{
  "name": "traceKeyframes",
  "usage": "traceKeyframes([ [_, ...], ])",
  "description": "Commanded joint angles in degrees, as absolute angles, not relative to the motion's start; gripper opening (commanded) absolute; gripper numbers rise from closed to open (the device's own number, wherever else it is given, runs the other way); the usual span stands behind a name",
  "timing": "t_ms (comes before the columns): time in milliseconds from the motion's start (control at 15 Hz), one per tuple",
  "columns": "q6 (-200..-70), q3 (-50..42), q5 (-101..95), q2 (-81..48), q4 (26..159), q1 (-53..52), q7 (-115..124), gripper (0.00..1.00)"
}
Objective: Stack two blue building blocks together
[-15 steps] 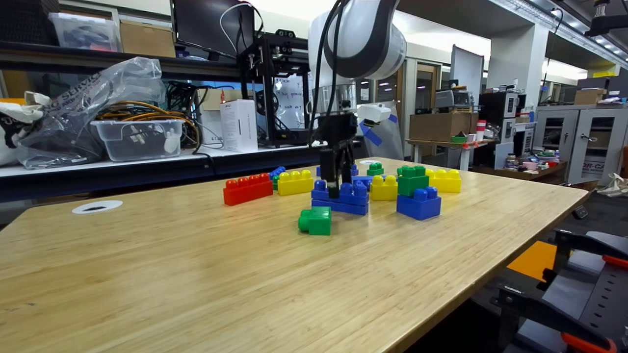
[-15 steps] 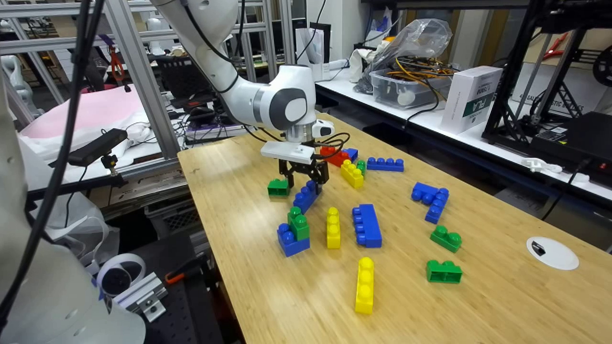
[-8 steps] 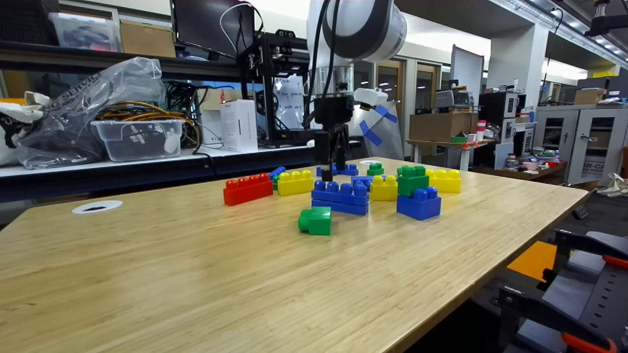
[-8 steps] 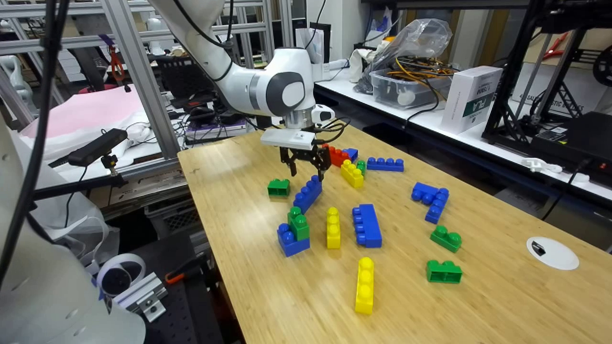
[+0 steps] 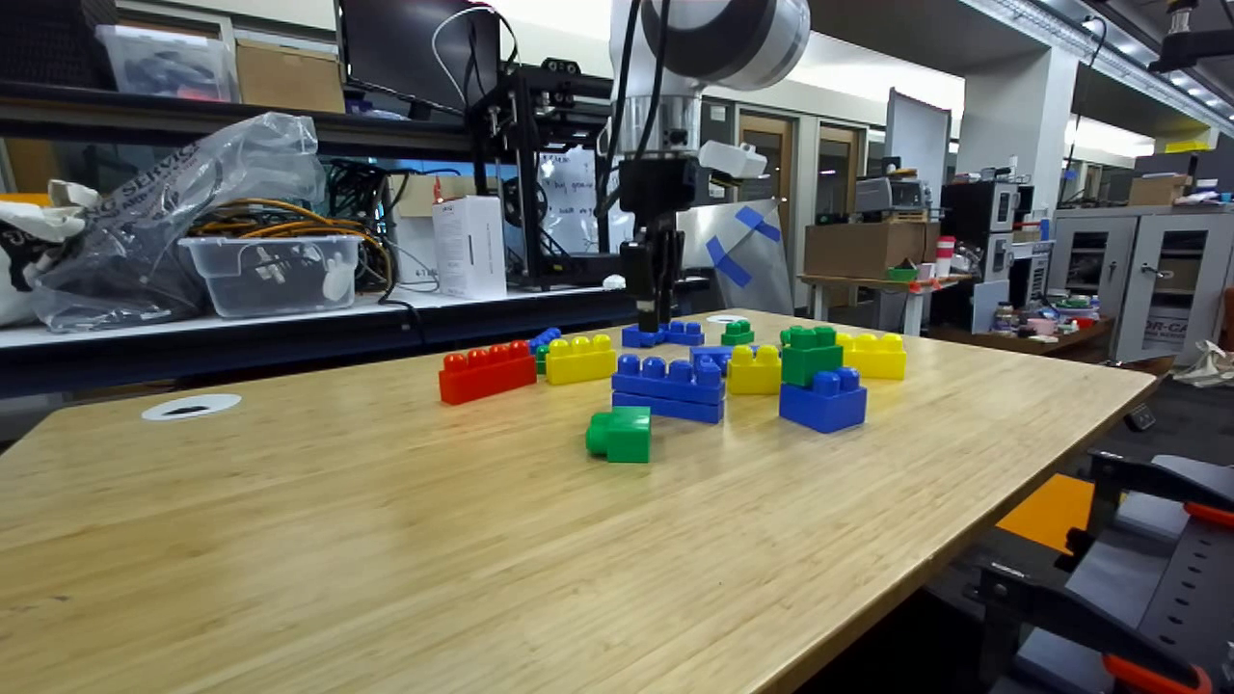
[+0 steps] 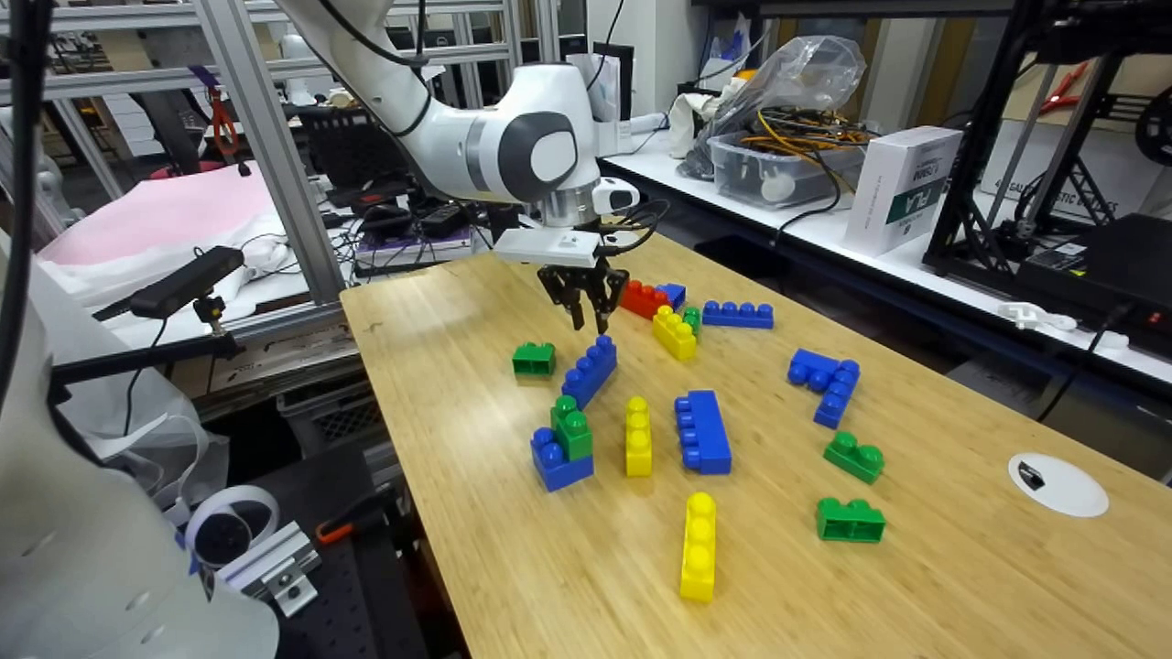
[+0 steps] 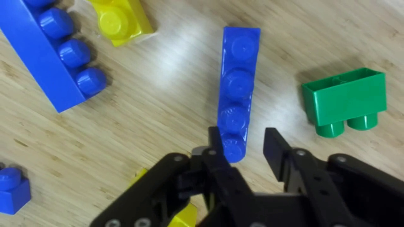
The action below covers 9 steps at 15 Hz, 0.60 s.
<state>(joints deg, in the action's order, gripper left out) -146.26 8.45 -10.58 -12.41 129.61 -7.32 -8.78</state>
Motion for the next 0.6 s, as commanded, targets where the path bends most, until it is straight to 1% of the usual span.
traceKeyframes([
  [0,-145.8,8.5,-9.5,-11.1,131.1,-7.2,-10.1,0.1],
  [67,-145.7,8.5,-9.4,-11.4,131.0,-7.1,-10.1,0.04],
  [133,-145.7,8.5,-9.3,-11.4,131.0,-7.1,-10.2,0.0],
  [533,-145.7,8.4,-9.6,-12.0,131.2,-7.1,-10.3,0.0],
])
